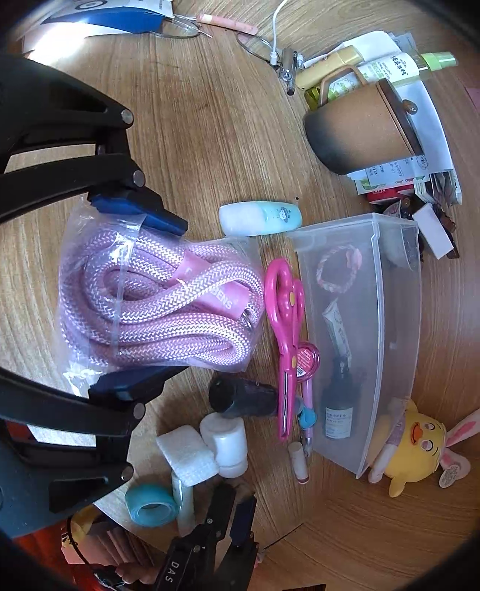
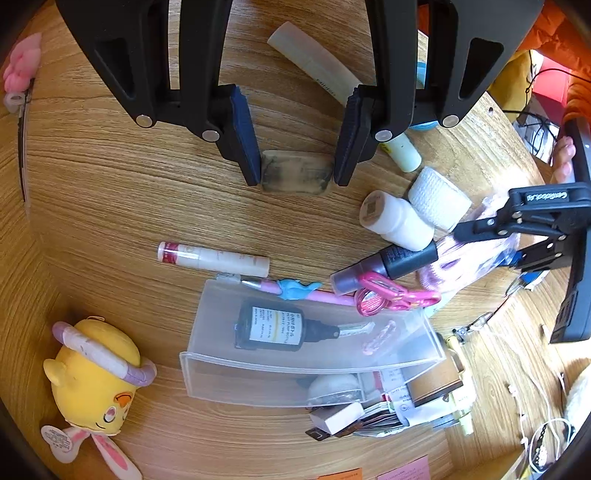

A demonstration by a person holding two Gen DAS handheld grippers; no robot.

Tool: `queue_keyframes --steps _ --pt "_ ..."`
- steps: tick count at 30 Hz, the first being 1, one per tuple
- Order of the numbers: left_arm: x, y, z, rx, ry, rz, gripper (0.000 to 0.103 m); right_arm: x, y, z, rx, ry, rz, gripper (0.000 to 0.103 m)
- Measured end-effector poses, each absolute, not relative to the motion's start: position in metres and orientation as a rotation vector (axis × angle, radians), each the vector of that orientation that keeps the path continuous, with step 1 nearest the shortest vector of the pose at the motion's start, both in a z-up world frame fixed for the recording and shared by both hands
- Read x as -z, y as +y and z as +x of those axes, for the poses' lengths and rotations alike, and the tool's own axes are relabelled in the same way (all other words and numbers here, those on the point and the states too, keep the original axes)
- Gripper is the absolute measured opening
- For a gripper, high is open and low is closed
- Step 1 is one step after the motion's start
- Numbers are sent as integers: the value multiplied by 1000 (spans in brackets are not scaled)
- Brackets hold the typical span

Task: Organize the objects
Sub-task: 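Grasp the bagged pink rope with the left gripper while the right gripper grasps the brown block, then carry the rope bag and brown block into the clear box and release both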

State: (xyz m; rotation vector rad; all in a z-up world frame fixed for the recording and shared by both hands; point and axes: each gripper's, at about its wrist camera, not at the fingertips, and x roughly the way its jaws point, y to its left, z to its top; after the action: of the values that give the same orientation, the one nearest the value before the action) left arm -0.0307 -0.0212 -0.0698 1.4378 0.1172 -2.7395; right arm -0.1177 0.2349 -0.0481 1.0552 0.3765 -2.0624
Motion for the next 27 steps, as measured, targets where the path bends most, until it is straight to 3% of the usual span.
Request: queue_keyframes --steps 7,8,12,16,20,21,22,23,24,25,27 --pt "52 -29 -16 2763 152 1358 61 42 241 -127 2094 319 1058 37" --pt "49 -26 -13 2778 162 1358 42 39 242 -128 2101 311 1050 37" --pt "38 -24 -13 2785 143 1322 33 28 243 -130 2124 290 1011 37" --pt "31 -25 -18 2822 175 1304 11 17 243 -134 2141 276 976 37" --pt "27 -18 -18 2832 105 1292 9 8 242 -137 2149 264 940 37" --pt "27 -17 -17 2822 81 1290 16 6 241 -138 2146 261 934 37" --pt "29 -17 -17 2814 71 1306 36 4 240 -139 2143 260 929 37" --pt "32 -18 -16 2807 78 1321 48 3 239 -139 2140 261 922 37" --pt "34 -19 -15 2801 90 1320 70 2 237 -140 2139 265 916 37" --pt "36 -21 -14 2797 93 1312 76 0 235 -141 2140 268 910 37" --pt "44 -23 -17 2764 71 1343 76 -2 232 -143 2139 272 899 37"
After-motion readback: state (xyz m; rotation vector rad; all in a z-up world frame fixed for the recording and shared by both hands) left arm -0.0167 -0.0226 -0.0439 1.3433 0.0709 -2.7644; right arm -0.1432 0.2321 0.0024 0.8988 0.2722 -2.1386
